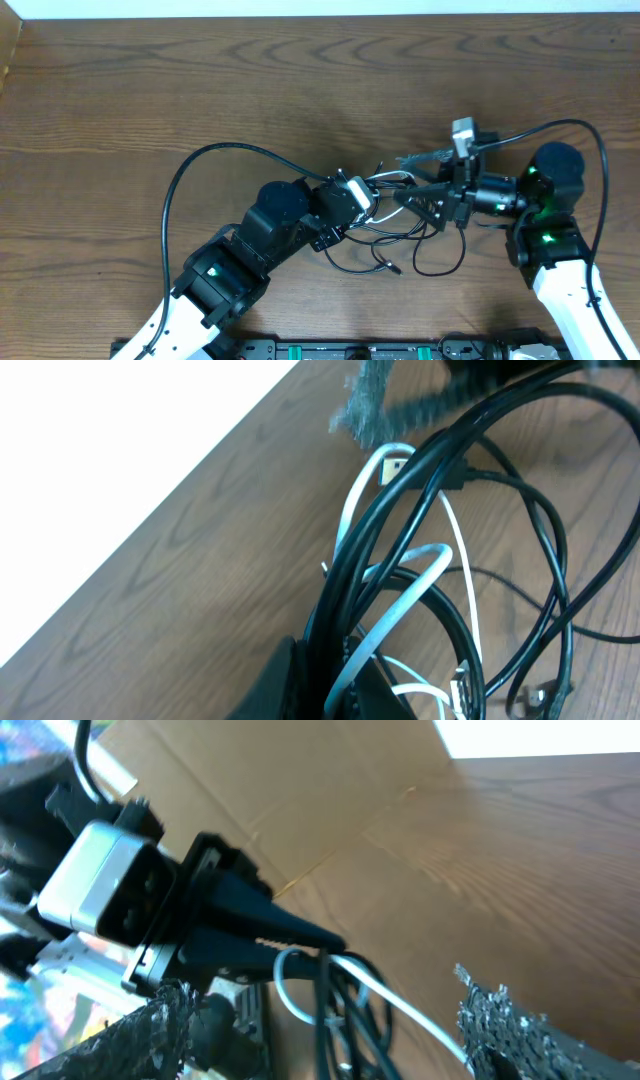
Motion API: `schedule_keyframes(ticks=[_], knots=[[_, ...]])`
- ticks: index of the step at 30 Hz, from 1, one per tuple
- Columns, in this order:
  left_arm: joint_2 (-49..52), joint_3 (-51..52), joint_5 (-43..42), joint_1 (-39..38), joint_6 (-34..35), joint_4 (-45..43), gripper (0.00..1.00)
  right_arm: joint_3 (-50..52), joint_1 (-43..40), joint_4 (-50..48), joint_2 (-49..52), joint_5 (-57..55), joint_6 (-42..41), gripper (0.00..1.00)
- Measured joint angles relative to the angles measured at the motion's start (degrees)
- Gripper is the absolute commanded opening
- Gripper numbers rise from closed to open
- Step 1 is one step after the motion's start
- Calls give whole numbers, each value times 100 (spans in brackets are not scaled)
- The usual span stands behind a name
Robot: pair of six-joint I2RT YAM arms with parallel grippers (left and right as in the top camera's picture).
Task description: Untangle cables
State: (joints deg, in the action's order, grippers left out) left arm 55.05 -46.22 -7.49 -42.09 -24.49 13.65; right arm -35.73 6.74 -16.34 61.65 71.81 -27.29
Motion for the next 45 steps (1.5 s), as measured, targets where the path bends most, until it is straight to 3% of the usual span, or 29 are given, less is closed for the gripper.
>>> schedule_keyframes(ticks=[16,23,27,35,38,39,40,45], knots=[[4,0,-699,7,-149,-717,8,0,369,763,20,-457,566,72],[9,2,-811,11,-149,-903,7,0,507,907,81,-553,743,50],[9,2,-828,11,-149,-914,8,0,507,896,81,-566,817,4],[9,2,-684,31,-146,-903,8,0,551,907,81,-616,846,1],[9,2,-476,-4,-111,-896,34,0,544,905,81,-651,846,1],[9,2,-369,-4,-72,-903,45,0,518,909,81,-686,846,1],[7,2,-229,0,-66,-911,64,0,474,914,85,-713,844,1],[-72,2,531,4,179,-861,77,0,85,920,92,-787,835,1]])
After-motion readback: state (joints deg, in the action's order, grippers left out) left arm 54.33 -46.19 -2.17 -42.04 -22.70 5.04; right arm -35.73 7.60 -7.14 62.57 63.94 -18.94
